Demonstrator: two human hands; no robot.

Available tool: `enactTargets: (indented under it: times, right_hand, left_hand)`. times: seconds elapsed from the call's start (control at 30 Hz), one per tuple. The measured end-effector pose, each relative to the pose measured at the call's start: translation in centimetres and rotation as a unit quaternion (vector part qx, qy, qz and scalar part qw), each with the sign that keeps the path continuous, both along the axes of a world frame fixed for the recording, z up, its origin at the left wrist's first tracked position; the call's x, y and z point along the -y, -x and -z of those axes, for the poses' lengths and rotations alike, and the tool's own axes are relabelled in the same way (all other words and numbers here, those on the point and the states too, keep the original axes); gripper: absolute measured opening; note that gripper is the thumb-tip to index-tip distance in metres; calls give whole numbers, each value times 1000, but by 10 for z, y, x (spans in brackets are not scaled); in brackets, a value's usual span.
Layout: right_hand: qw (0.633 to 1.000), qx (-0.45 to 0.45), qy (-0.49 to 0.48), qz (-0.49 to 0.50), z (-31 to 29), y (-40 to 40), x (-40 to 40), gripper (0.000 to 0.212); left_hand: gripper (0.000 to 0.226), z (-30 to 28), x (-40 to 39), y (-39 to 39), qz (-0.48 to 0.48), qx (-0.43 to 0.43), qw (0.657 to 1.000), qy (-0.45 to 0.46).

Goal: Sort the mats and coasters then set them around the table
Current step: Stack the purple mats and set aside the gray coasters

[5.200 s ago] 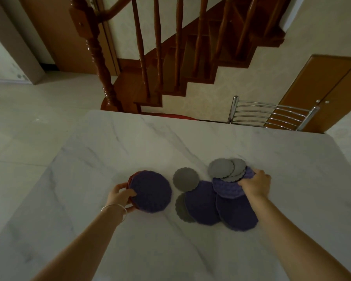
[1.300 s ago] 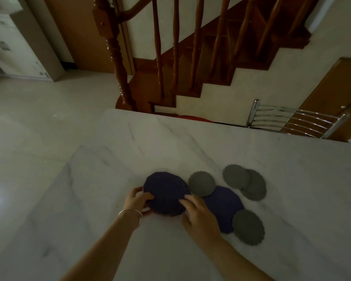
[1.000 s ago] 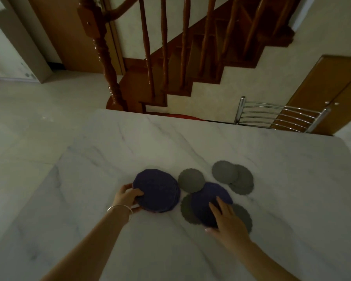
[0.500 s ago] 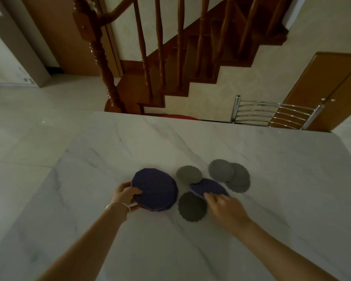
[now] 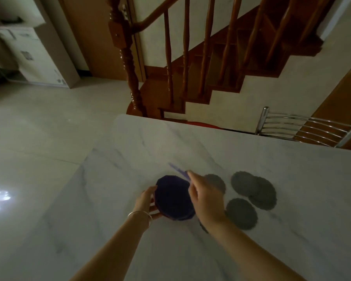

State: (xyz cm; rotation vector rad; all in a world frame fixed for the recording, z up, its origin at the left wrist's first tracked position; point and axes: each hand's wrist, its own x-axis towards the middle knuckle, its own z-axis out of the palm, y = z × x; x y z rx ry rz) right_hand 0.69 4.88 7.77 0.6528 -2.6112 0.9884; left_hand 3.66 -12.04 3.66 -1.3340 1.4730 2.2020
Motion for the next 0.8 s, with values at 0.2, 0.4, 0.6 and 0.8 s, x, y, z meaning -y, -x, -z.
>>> enactTargets:
  times: [0.2,0.4,0.6,0.8]
  right_hand:
    - [983,34,-158,-82,49,-31,26,53]
    - [977,119,-152,-89,65,-32,10,45]
    - [960,158,-176,-152,72,-26,-3,54]
    - [967,170,-163,-101,69,-20,-13,51]
  left_hand:
    - [22,2,-3,-5,-16,7,1000,-11]
    - [22,4,-3,-5,10,-10,1000,11]
    - [40,8,-7,-4,28,-18,999,37]
    - [47,9,-11,-1,23,-27,998,46]
